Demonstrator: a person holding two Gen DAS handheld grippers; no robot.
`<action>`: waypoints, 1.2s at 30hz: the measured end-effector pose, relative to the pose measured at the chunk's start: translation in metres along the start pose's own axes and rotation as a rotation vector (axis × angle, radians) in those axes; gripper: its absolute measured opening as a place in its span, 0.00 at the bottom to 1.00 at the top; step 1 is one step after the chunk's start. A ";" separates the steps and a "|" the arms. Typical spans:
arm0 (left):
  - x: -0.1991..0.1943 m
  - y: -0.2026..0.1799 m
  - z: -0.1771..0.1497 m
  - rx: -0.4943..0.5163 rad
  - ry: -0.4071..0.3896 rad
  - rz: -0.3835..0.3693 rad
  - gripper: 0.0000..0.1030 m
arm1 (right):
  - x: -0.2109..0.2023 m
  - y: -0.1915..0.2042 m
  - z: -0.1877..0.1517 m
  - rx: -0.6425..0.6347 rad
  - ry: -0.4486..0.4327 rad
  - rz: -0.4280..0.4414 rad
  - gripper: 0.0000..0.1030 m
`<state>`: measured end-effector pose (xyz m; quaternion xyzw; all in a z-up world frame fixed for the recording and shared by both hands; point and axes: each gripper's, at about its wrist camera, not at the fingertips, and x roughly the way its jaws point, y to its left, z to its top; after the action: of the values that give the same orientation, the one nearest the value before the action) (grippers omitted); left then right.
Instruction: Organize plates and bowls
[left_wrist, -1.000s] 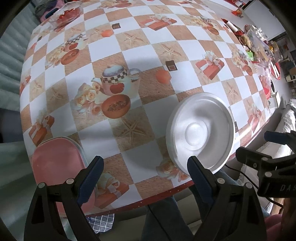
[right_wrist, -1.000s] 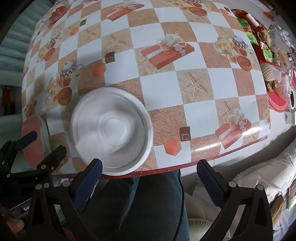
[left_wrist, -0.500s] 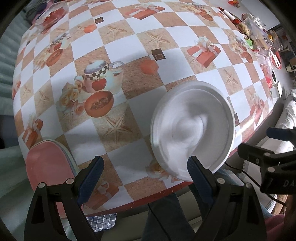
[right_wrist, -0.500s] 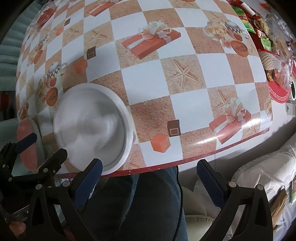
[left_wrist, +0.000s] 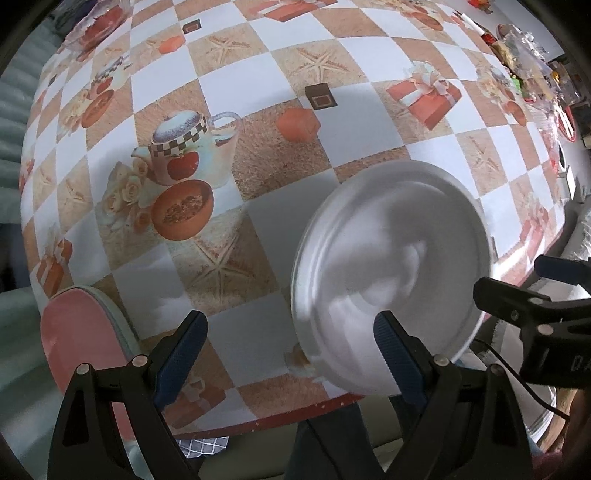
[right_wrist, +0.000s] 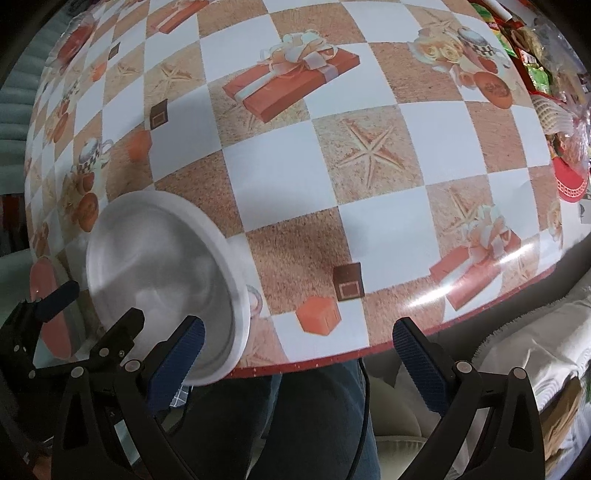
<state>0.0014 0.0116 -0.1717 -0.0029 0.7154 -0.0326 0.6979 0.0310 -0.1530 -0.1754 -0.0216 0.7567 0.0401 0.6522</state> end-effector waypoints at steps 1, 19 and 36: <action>0.002 0.000 0.002 -0.005 -0.002 0.001 0.91 | 0.003 0.000 -0.001 0.000 0.001 0.001 1.00; 0.041 0.012 0.015 -0.070 -0.007 -0.007 0.91 | 0.036 0.018 0.019 -0.028 0.052 -0.008 1.00; 0.071 0.036 -0.004 -0.100 -0.054 -0.044 1.00 | 0.048 0.024 0.015 -0.040 0.064 0.000 1.00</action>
<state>-0.0026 0.0446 -0.2443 -0.0544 0.6969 -0.0122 0.7150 0.0368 -0.1271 -0.2239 -0.0357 0.7764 0.0544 0.6269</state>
